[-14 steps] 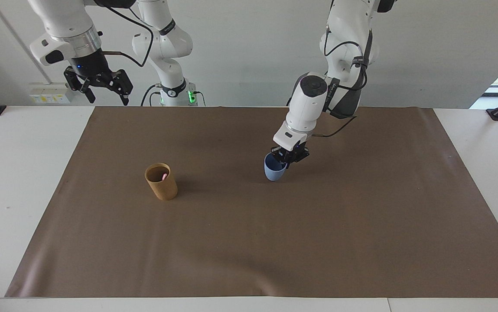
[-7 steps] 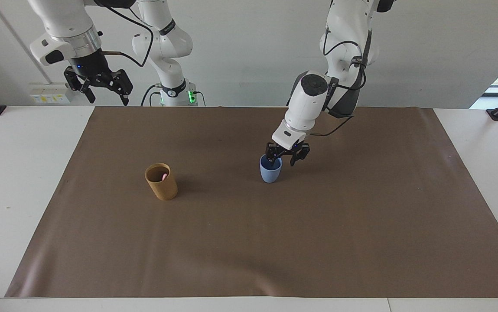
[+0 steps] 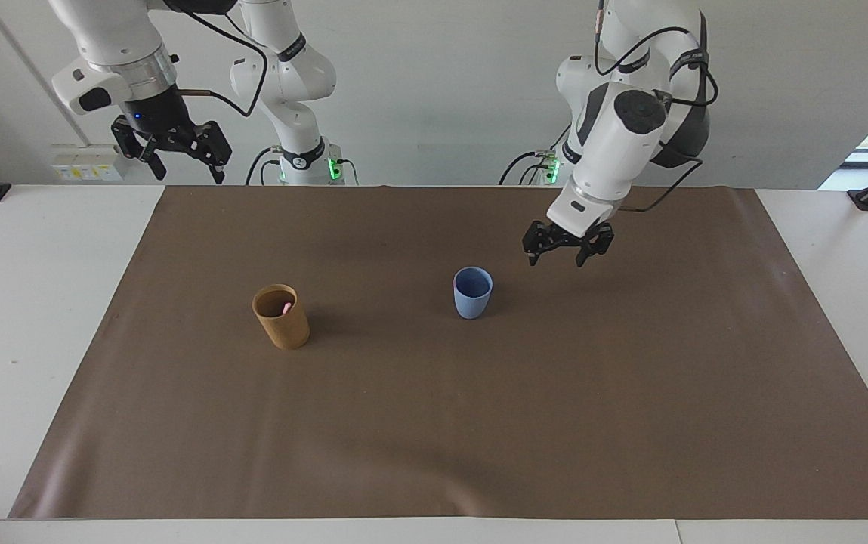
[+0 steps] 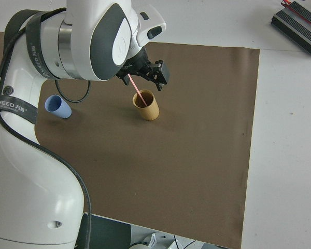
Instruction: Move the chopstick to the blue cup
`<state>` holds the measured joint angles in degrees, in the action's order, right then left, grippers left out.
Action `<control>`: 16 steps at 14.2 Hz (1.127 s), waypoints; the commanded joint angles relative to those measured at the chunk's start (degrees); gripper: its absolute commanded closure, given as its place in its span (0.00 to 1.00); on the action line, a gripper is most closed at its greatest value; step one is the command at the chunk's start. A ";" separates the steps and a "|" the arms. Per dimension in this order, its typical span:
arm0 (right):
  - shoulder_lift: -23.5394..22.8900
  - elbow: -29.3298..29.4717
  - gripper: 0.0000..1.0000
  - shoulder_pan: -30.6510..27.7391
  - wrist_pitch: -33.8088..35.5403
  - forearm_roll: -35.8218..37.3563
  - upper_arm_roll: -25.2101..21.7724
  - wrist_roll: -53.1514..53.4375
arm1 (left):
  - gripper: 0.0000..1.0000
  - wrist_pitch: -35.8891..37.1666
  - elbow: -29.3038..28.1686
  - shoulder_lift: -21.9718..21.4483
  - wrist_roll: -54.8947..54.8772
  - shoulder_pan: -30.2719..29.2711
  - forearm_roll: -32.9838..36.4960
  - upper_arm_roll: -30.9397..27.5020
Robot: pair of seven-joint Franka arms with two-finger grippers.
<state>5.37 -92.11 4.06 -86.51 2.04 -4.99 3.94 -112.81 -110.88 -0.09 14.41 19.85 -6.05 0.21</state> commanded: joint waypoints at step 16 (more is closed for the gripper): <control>1.22 -1.32 0.00 -0.37 -0.77 0.34 0.33 0.64 | 0.00 25.44 23.43 -1.05 -18.54 -15.46 8.51 0.31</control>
<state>5.37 -92.11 4.06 -86.51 2.04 -4.99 3.94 -89.74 -89.98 -2.33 -3.44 4.92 1.52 -0.25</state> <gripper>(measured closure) 0.000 0.000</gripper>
